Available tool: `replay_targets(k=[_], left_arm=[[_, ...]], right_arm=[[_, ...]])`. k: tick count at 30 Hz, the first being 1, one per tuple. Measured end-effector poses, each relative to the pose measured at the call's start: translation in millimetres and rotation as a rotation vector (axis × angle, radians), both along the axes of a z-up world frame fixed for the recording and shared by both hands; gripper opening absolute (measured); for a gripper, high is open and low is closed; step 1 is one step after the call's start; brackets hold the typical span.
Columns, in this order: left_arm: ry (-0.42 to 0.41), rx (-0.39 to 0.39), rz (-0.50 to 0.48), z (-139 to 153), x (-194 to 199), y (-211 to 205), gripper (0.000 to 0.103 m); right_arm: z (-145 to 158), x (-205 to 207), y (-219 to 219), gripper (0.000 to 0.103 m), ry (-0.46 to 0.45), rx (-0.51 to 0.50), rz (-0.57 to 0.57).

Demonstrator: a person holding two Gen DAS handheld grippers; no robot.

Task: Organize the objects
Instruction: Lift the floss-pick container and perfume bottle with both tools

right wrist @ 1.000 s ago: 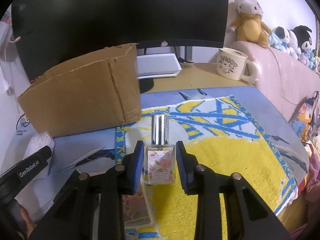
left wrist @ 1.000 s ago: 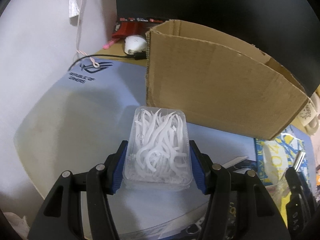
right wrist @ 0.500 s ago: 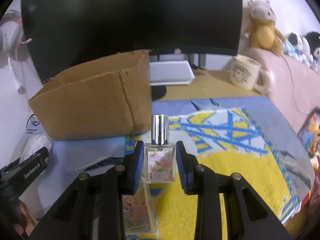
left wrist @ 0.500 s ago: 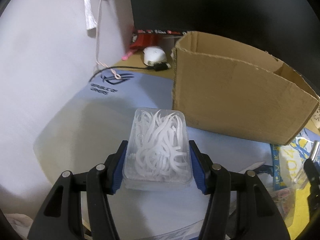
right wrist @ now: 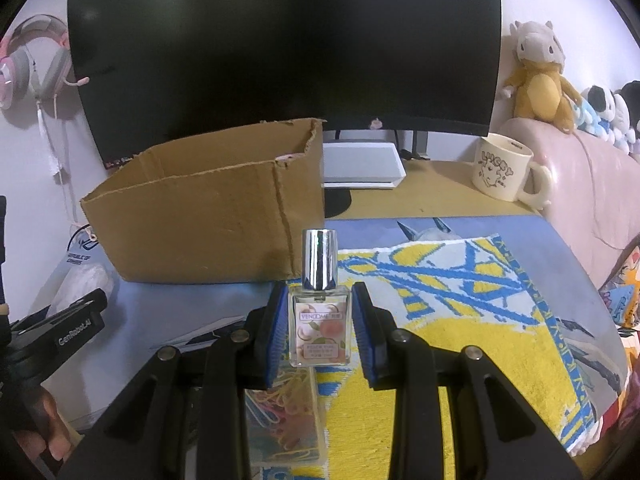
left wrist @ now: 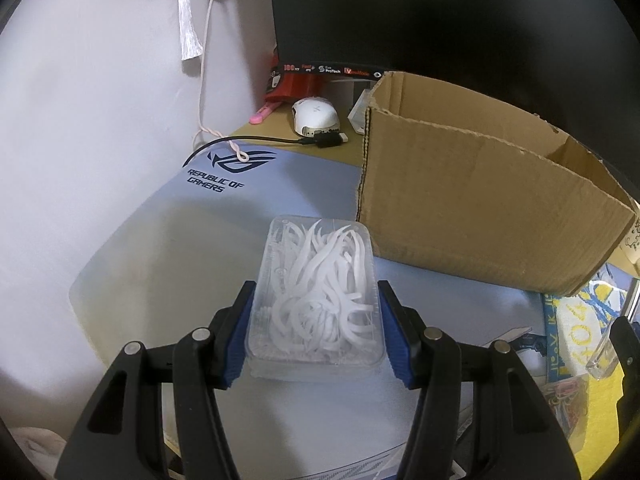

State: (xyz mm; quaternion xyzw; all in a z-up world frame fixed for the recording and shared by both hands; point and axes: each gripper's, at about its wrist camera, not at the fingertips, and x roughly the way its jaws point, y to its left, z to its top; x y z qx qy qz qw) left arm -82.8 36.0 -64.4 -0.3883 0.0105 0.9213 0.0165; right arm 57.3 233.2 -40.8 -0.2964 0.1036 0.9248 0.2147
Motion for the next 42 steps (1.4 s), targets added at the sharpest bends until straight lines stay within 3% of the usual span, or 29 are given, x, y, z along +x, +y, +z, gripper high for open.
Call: replay_targets(k=[14,26,42], left_arm=[[0.023,-0.007,-0.015,7,10,4,0.057],[0.110,0.046,0.002,32,27,-10,0.057],[0.210,0.031,-0.015,66,44,-9,0.057]], right_arm=[[7,1,-14,0.034,0.026,-0.012,0.070],[10,1,-15,0.034,0.029,-0.046,0.116],[36,7,-13,0.034,0.087,-0.101,0.163]])
